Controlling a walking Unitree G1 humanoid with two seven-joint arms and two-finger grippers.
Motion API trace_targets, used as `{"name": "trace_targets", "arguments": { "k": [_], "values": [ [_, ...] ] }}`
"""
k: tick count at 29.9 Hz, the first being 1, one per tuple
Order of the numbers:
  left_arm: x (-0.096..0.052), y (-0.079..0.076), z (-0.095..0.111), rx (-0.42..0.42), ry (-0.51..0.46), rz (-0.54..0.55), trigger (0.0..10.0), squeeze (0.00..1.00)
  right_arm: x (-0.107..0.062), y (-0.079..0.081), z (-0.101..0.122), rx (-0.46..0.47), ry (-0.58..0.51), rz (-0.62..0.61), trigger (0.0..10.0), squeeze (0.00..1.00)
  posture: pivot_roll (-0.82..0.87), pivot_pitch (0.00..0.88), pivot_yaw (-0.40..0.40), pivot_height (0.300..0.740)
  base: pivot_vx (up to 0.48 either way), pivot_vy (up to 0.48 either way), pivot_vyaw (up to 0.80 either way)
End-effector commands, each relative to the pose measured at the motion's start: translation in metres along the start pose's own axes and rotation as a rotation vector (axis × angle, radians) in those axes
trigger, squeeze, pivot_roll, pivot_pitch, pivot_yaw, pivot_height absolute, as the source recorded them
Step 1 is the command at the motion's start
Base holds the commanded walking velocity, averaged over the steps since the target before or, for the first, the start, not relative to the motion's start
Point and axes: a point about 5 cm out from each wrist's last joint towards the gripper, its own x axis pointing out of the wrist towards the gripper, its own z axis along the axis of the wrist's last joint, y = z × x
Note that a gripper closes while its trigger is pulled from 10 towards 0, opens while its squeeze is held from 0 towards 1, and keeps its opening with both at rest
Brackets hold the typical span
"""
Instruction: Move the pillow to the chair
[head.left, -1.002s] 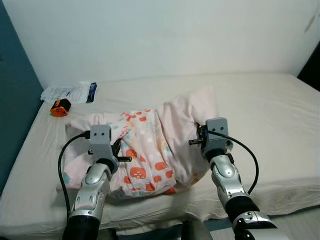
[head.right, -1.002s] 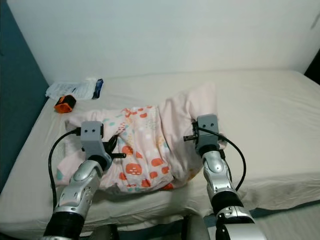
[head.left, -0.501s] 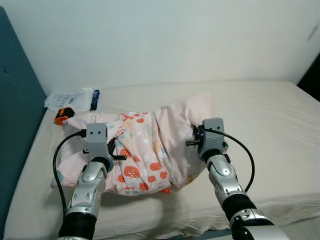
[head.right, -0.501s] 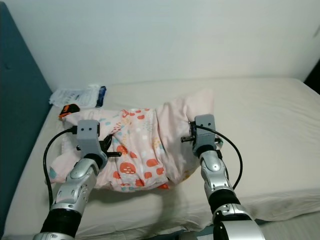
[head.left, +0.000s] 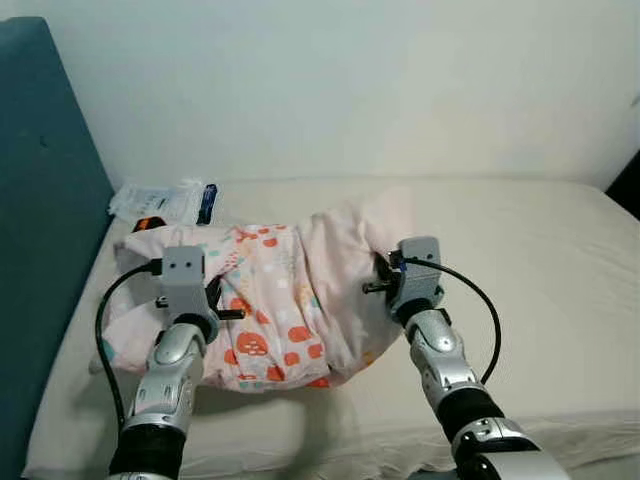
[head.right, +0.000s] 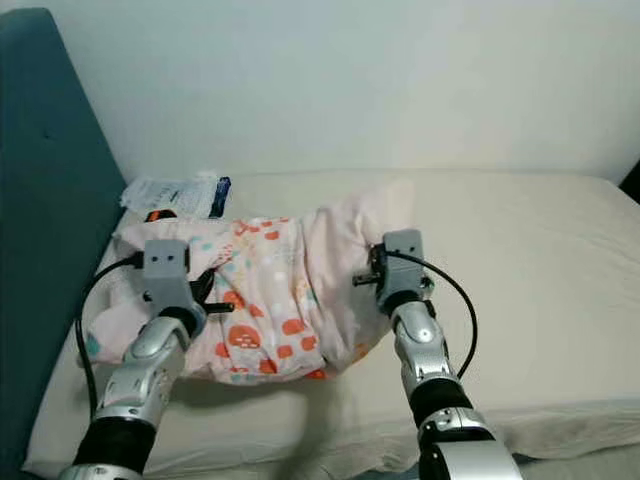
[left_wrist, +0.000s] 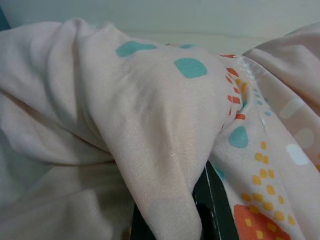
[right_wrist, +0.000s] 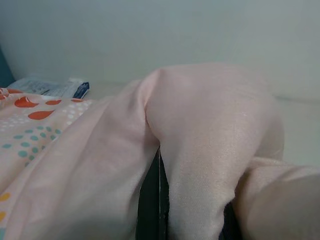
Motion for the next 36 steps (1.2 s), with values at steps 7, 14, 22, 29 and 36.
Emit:
{"name": "trace_targets", "arguments": {
  "k": [7,14,22,29,36],
  "values": [
    [0.006,-0.016,0.017,0.018,-0.081,-0.062,10.0,0.00,0.006,0.007,0.014,-0.017,-0.068,0.055,10.0,0.00,0.02,0.000,-0.083,0.724,0.000,0.000,0.00],
    [0.006,-0.014,0.018,0.008,-0.089,-0.053,10.0,0.00,0.006,0.011,0.012,-0.004,-0.060,0.071,10.0,0.00,0.02,0.000,-0.087,0.734,0.000,0.000,0.00],
    [0.004,-0.012,0.009,0.057,-0.061,-0.032,10.0,0.00,0.003,0.007,0.006,-0.042,-0.025,0.036,10.0,0.00,0.02,0.000,-0.086,0.734,0.000,0.000,0.00],
    [0.003,-0.009,0.005,0.064,-0.048,-0.018,10.0,0.00,0.005,0.008,0.003,-0.034,0.001,0.046,10.0,0.00,0.02,0.000,-0.085,0.734,0.000,0.000,0.00],
    [0.002,-0.012,0.003,0.064,-0.043,-0.019,10.0,0.00,0.005,0.009,0.003,-0.031,0.012,0.049,10.0,0.00,0.02,0.000,-0.082,0.734,0.000,0.000,0.00]
  ]
}}
